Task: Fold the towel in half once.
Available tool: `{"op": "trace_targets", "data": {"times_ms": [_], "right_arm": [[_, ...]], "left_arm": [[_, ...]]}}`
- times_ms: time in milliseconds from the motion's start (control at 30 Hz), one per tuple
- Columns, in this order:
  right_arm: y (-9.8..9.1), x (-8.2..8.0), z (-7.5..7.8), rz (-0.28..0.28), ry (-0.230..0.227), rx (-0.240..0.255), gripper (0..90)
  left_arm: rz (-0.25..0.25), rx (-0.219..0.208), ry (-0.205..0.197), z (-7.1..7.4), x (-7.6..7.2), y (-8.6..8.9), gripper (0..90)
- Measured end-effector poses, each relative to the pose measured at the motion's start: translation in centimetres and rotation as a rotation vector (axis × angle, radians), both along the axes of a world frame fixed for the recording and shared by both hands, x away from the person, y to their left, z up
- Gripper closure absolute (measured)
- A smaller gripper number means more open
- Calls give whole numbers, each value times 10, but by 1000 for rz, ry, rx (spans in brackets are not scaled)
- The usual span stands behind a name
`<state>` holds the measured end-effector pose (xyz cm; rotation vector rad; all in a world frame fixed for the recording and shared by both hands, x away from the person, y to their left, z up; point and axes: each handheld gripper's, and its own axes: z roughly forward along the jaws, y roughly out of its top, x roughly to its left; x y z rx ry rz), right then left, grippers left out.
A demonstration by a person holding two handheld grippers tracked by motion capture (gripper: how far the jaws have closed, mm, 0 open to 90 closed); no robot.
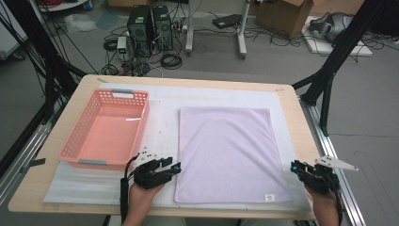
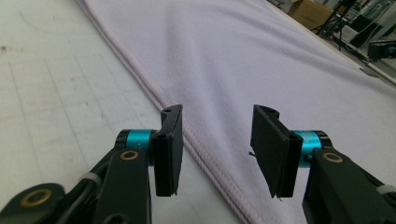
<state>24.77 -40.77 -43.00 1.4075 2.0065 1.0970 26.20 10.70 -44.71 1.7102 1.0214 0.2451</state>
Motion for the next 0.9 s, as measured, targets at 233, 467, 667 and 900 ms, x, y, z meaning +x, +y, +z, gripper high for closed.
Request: {"op": "trace_targets", "data": {"times_ms": [233, 467, 667, 900], "right_arm": [[9, 68, 0, 17, 8, -17, 766], [21, 127, -10, -29, 66, -12, 705], [25, 151, -19, -21, 95, -1, 879], [18, 149, -12, -44, 43, 60, 802]], "left_arm": [[-18, 6, -44, 1, 24, -6, 493], [-3, 7, -37, 3, 41, -8, 522], [1, 21, -12, 0, 44, -6, 539], [-12, 19, -5, 1, 43, -8, 539]]}}
